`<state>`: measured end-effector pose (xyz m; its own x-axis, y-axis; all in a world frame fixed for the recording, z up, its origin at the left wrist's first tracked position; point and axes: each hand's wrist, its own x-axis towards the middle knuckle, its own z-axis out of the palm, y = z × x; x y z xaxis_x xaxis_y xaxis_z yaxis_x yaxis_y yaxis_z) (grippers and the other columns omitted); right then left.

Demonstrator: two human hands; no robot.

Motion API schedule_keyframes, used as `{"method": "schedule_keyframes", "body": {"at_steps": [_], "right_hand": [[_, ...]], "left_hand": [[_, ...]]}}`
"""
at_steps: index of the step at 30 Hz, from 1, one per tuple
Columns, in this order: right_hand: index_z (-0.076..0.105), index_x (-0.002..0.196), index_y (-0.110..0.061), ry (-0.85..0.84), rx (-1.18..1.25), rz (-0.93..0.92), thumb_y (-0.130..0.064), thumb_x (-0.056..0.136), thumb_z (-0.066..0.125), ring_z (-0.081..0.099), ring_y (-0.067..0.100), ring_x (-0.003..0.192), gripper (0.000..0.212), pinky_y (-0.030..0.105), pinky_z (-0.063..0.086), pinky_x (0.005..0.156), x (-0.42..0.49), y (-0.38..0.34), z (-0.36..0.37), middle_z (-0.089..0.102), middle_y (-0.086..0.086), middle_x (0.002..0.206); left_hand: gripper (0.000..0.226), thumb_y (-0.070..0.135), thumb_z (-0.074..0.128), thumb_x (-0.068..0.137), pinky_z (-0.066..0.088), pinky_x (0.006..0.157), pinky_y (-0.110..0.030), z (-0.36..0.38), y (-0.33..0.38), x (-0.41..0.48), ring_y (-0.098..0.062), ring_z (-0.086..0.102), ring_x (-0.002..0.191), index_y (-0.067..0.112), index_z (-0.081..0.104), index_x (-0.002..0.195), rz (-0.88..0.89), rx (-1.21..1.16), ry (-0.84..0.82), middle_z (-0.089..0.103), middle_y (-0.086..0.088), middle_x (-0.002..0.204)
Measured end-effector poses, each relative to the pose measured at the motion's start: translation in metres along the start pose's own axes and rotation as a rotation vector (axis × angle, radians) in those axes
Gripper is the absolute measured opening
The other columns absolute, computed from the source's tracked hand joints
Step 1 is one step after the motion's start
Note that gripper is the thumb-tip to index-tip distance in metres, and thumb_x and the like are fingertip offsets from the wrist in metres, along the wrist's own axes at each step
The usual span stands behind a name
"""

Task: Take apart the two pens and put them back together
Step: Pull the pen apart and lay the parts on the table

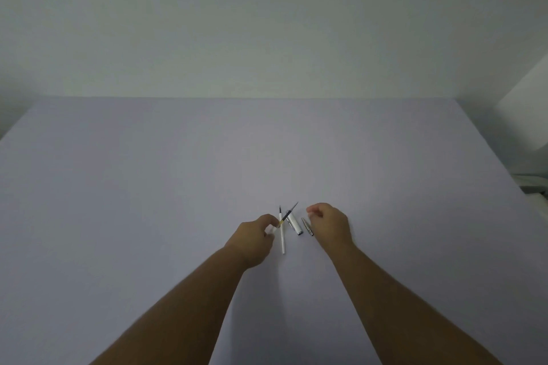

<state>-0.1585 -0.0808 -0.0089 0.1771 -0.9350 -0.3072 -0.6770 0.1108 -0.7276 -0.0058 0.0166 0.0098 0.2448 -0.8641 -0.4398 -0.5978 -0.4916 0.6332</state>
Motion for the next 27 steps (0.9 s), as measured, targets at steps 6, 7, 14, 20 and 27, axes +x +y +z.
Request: {"method": "schedule_keyframes", "body": {"at_steps": [6,7,14,20,27], "right_hand": [[0.068,0.080,-0.016,-0.238,0.480,0.177,-0.012,0.083,0.065,0.045,0.012,0.056,0.006,0.023,0.038,0.055,-0.003,-0.020,-0.009,0.055,-0.001,0.065],[0.067,0.081,-0.015,-0.247,0.495,0.175,-0.012,0.084,0.064,0.046,0.012,0.058,0.005,0.023,0.038,0.055,-0.002,-0.021,-0.009,0.056,-0.001,0.066],[0.062,0.069,-0.010,0.020,0.494,0.173,-0.012,0.086,0.051,0.054,0.020,0.063,0.021,0.032,0.049,0.063,0.015,-0.014,-0.019,0.062,0.005,0.069],[0.068,0.090,-0.007,-0.056,-0.313,0.058,-0.018,0.088,0.053,0.062,0.030,0.096,0.018,0.030,0.046,0.076,0.012,0.017,-0.019,0.071,0.013,0.096],[0.067,0.086,-0.008,-0.018,-0.263,0.053,-0.022,0.088,0.061,0.064,0.029,0.093,0.016,0.033,0.048,0.078,0.011,0.019,-0.014,0.071,0.013,0.094]], "left_hand": [[0.026,0.020,0.044,0.093,0.039,0.054,-0.023,0.002,0.015,0.003,-0.011,0.047,0.056,0.027,0.054,0.115,0.059,-0.027,0.018,0.052,0.003,0.067],[0.026,0.020,0.045,0.093,0.039,0.054,-0.023,0.002,0.017,0.003,-0.011,0.047,0.056,0.027,0.054,0.116,0.068,-0.026,0.019,0.053,0.002,0.067],[0.032,0.020,0.044,0.093,0.045,0.065,-0.026,0.002,0.012,0.002,-0.016,0.054,0.067,0.026,0.050,0.124,0.045,-0.011,-0.001,0.061,-0.002,0.085],[0.039,0.021,0.047,0.092,0.047,0.057,-0.022,0.003,0.002,0.000,-0.014,0.057,0.068,0.021,0.044,0.131,-0.010,-0.033,-0.014,0.060,0.003,0.093],[0.026,0.019,0.055,0.087,0.046,0.070,-0.026,0.003,-0.002,0.002,-0.016,0.055,0.081,0.015,0.061,0.113,-0.047,0.006,0.054,0.065,-0.003,0.105]]}}
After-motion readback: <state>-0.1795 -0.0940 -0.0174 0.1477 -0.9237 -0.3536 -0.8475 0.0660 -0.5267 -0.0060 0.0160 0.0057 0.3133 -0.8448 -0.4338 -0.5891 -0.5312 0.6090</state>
